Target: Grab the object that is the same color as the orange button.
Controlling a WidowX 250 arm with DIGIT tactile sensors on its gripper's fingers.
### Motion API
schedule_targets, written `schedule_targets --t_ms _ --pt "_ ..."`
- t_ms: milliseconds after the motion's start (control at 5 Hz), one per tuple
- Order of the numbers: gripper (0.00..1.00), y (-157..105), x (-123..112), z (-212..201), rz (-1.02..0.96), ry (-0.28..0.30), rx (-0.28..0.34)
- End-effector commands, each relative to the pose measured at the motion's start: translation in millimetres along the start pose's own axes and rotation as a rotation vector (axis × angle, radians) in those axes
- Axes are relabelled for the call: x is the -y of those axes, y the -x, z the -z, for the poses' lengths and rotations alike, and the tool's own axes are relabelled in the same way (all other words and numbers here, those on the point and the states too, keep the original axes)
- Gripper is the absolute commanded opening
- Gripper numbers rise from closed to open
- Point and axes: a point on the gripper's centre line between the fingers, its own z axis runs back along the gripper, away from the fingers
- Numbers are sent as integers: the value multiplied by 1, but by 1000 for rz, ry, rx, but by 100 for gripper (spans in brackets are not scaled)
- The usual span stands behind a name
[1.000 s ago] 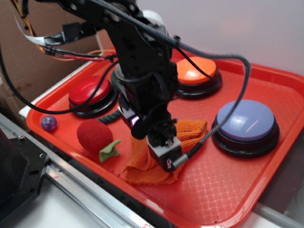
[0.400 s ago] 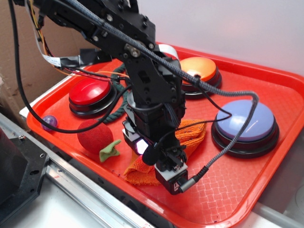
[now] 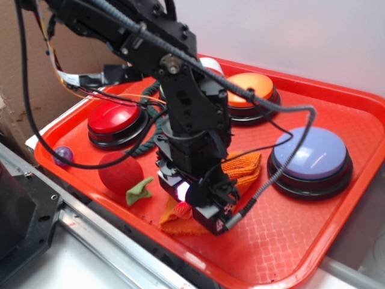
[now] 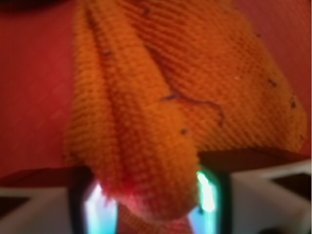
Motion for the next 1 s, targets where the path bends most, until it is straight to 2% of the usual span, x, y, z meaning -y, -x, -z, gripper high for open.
schedule_targets --t_ms 0,200,400,600,800 --pt "0 -13 -8 -11 -74 23 21" --pt "0 -20 -16 -13 -72 -11 18" --pt "0 -21 -28 -35 -51 -8 -8" --pt "0 -22 -42 -65 -43 -39 -13" --pt "0 -27 -73 -112 -7 -34 -2"
